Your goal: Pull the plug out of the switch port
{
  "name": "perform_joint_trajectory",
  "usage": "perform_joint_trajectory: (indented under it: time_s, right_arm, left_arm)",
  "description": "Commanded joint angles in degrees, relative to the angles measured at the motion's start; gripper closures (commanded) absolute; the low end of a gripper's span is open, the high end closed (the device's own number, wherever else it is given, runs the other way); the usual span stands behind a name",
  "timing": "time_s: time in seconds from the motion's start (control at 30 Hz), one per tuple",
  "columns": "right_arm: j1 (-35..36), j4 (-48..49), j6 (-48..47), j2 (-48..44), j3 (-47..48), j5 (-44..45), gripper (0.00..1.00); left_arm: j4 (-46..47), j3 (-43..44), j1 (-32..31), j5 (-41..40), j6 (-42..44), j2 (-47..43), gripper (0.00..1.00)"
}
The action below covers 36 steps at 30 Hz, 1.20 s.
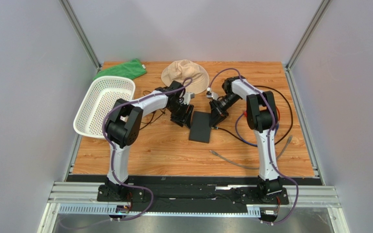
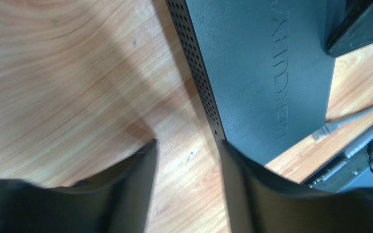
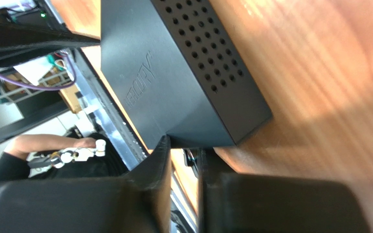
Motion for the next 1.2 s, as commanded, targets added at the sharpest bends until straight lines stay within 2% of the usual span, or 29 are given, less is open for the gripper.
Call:
perform_joint_trajectory:
  time_s: [0.0, 0.07, 0.23, 0.37, 0.53, 0.57, 0.6, 0.67, 0.7, 0.77, 0.8, 0.9, 0.93, 0.97, 1.03, 1.1, 1.17]
  right_arm:
    - [1.40, 9.61, -1.97, -3.45, -3.48, 0.24, 0.98]
    - [1.49, 13.46, -2.24, -6.09, -6.46, -0.99, 1.00]
    - [2.28, 14.46, -3.12, -10.49, -6.66, -5.46, 1.00]
    - [2.72, 13.14, -3.03, -12.08, -7.01, -7.67, 1.00]
    - [3.16, 12.08, -3.29, -13.40, -8.32, -7.06, 1.00]
    - [3.16, 12.17, -3.29, -13.57, -8.59, -6.18, 0.98]
    - [3.16, 12.08, -3.29, -13.58, -9.03, -3.83, 0.86]
    - [2.55, 12.26, -3.38, -13.92, -9.99, -2.05, 0.74]
    - [2.20, 13.04, -2.95, -14.36, -10.52, -1.52, 0.64]
    - [1.06, 14.19, -2.51, -15.59, -12.89, -1.34, 0.58]
    - [0.79, 14.98, -2.50, -17.08, -13.51, -0.21, 0.55]
    - [0.61, 20.04, -2.24, -22.51, -17.02, 3.82, 0.59]
    - [0.70, 22.43, -0.76, -24.02, -20.51, 4.97, 0.64]
    - [0.87, 24.80, -0.05, -25.95, -22.20, 5.86, 0.74]
    - [1.23, 30.17, 1.18, -29.21, -24.93, 7.79, 0.77]
    - [2.10, 31.68, 1.98, -29.66, -26.52, 9.89, 0.79]
    - [2.89, 31.68, 2.50, -28.87, -26.61, 11.04, 0.76]
  left_arm:
    - [0.98, -2.60, 1.45, 4.04, 0.50, -2.47, 0.34]
    - [2.64, -4.27, 2.76, 8.17, 0.59, -4.05, 0.26]
    - [9.66, -8.68, 4.53, 21.60, -1.95, -3.80, 0.19]
    - [10.38, -6.57, 4.70, 25.05, -3.71, 1.63, 0.17]
    - [8.28, -2.70, 5.14, 22.69, -4.86, 6.30, 0.19]
    - [8.01, -2.26, 5.23, 22.25, -4.77, 6.31, 0.19]
    - [7.66, -2.26, 5.32, 21.11, -4.95, 6.31, 0.20]
    - [7.31, -2.70, 5.40, 19.97, -5.03, 5.61, 0.23]
    - [6.79, -3.05, 5.49, 18.48, -4.95, 5.17, 0.23]
    - [6.00, -3.66, 5.41, 15.93, -4.77, 3.33, 0.24]
    - [4.34, -3.67, 5.41, 10.44, -3.99, 2.45, 0.25]
    - [3.70, -3.32, 5.58, 4.33, -1.35, -4.22, 0.40]
    - [4.49, -3.40, 5.58, 5.27, -1.08, -7.28, 0.57]
    - [6.41, -3.32, 5.41, 7.02, -1.17, -8.27, 0.70]
    - [6.17, -1.14, 4.88, 12.74, -1.43, -7.24, 1.00]
    - [4.85, 0.46, 3.74, 17.20, -2.04, -4.86, 1.00]
    - [5.81, 1.17, 2.43, 19.77, -3.53, -1.43, 1.00]
